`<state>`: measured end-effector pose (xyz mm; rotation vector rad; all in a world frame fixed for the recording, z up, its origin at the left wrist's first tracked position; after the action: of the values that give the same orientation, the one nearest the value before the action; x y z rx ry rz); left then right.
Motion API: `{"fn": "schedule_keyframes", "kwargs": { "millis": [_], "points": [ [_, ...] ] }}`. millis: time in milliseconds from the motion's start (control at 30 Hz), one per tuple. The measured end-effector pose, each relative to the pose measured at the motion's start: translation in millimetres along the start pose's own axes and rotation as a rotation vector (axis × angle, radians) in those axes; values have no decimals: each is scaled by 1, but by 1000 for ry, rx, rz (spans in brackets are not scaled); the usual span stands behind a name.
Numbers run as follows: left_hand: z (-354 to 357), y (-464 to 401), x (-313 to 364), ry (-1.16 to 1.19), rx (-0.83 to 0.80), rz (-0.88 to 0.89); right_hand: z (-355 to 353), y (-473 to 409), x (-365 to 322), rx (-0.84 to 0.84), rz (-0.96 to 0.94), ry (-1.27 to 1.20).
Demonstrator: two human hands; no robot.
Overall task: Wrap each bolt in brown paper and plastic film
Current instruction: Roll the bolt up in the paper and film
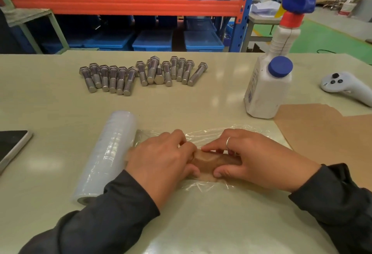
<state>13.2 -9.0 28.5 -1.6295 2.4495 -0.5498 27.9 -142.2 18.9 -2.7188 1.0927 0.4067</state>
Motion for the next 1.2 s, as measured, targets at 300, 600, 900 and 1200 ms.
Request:
{"fn": "schedule_keyframes", "kwargs": {
  "millis": [300,600,900,1200],
  "points": [
    [12,1,3,-94,36,77,3,3,1,-36,0,-1],
    [-1,8,-10,36,-92,-20,-5,15,3,-55,52,-127],
    [-5,5,-12,136,11,-116,-15,7,-7,234,37,-63],
    [-10,5,-12,189,45,-162,-16,8,-9,254,-46,-126]
  ]
}}
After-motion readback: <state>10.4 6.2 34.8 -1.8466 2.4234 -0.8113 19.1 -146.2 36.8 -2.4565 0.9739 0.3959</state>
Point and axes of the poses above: each hand's wrist, its own y-axis away from the middle knuckle, its own z-axis out of the palm, x = y × z, the point moved 6 cm from there along -y, towards the middle knuckle, and after that the axes turned 13 degrees about -z, right-handed, at the moved point
